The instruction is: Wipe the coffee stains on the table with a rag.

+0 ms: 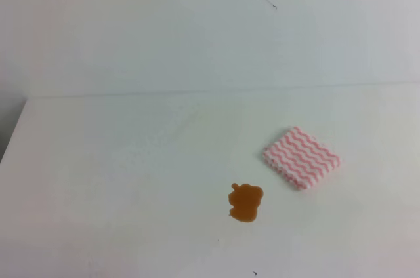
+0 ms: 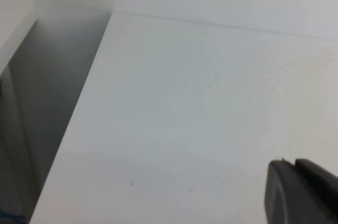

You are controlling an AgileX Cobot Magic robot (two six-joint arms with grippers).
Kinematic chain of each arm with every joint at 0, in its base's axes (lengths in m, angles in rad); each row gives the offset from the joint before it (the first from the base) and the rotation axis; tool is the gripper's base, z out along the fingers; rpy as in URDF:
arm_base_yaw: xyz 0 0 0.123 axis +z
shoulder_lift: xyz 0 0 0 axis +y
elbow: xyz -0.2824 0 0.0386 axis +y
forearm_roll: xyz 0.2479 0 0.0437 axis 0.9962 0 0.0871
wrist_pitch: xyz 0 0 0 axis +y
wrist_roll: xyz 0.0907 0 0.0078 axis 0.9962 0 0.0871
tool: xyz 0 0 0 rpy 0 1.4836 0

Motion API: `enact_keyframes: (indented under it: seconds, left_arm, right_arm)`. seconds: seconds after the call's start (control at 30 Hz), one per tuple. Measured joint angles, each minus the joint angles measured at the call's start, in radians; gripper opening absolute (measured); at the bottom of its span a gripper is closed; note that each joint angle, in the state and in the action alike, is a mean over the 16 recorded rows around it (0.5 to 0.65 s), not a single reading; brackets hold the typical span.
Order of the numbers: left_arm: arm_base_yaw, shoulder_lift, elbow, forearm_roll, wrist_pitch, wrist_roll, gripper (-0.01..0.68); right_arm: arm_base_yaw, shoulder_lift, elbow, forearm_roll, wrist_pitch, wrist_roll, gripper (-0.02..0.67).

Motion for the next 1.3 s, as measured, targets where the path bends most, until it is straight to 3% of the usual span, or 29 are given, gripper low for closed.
enact_keyframes:
  seconds: [0.27, 0.57, 1.03, 1.3]
  left_arm:
    - [0.0, 0.003, -0.005, 0.0, 0.002, 0.0, 0.0]
    - [0.0, -0.002, 0.003, 0.0, -0.001, 0.0, 0.0]
    - [0.0, -0.003, 0.005, 0.0, -0.002, 0.0, 0.0]
    - [0.0, -0.003, 0.005, 0.0, -0.002, 0.0, 0.0]
  right_arm:
    - [0.001, 0.169, -0.262, 0.019, 0.417, -0.101, -0.003]
    - [0.002, 0.544, -0.523, 0.111, 0.789, -0.276, -0.003]
    - [0.018, 1.064, -0.647, 0.437, 0.804, -0.601, 0.013]
    - [0.121, 1.358, -0.764, 0.575, 0.791, -0.815, 0.16]
